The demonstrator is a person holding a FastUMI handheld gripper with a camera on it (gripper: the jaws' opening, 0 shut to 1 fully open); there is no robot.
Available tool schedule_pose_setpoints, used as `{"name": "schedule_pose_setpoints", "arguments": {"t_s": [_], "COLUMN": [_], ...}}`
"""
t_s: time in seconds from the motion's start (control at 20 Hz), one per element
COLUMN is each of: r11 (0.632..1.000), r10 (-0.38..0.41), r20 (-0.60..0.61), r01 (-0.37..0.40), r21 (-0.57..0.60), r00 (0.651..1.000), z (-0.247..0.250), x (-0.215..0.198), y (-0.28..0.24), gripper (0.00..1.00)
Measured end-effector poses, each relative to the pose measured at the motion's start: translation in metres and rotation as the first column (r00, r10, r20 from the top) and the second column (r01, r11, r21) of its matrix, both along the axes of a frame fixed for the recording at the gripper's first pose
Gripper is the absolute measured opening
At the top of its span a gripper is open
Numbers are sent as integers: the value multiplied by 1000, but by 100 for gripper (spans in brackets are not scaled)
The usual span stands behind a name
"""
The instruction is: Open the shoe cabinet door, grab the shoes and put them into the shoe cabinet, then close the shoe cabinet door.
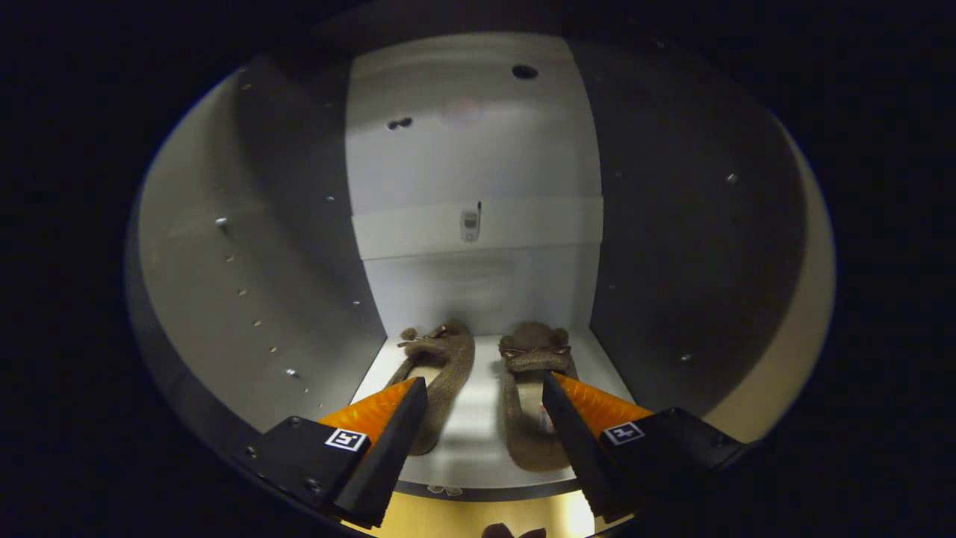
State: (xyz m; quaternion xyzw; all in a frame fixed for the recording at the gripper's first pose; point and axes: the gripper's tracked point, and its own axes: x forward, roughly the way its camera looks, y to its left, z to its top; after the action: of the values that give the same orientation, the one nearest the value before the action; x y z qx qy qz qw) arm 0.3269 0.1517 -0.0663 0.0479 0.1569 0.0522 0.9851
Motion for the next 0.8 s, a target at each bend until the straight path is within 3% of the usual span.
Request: {"name": "schedule_pose_setpoints", "arguments": {"t_s": [0.4, 0.8], "r11": [983, 980], "r10": [146, 185], "r20": [104, 187], "r01": [-156, -194], "r21": [96, 33], "r00": [984, 965], "z": [41, 71], "x": [-155, -283], "y": [29, -16], "gripper": [98, 98]}}
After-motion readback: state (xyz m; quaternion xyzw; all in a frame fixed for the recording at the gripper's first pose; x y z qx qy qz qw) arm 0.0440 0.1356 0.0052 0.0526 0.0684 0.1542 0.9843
